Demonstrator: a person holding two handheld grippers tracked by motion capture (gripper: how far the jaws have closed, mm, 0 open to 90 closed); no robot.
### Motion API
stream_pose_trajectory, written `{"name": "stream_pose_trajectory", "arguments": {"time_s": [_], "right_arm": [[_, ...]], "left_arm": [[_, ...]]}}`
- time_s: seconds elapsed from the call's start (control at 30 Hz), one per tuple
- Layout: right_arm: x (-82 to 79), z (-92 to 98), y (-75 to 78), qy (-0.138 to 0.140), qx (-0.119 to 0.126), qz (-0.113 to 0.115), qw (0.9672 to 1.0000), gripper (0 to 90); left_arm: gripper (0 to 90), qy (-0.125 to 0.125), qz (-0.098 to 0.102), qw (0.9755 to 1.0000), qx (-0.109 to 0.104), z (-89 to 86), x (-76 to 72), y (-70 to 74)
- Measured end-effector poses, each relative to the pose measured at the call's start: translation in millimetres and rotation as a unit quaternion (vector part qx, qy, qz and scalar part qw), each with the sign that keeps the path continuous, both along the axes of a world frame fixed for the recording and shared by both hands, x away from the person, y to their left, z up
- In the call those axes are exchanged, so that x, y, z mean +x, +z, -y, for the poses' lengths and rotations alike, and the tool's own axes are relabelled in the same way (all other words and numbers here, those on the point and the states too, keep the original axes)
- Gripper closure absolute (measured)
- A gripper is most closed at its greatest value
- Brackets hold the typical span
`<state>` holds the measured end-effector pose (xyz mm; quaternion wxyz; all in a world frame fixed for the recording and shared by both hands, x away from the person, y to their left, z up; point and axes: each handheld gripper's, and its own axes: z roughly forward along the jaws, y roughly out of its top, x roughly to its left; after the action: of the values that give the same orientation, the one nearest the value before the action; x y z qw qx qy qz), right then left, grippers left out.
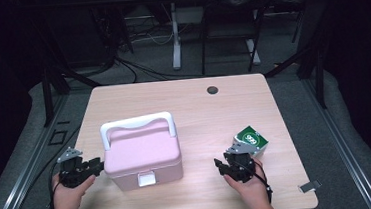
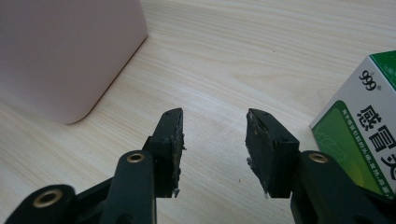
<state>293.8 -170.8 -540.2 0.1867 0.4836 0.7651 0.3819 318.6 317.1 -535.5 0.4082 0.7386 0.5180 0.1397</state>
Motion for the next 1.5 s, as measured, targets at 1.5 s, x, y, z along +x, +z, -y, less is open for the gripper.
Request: {"name": "stream_pose_trajectory", "arguments": {"time_s": [1.5], "right_arm": [[33.9, -53.1, 21.6, 0.062, 0.053, -0.002, 0.9967, 77.6]], "left_arm": [[87.7, -0.022, 0.034, 0.9991, -0.011, 25.8, 4.6, 22.7]]}}
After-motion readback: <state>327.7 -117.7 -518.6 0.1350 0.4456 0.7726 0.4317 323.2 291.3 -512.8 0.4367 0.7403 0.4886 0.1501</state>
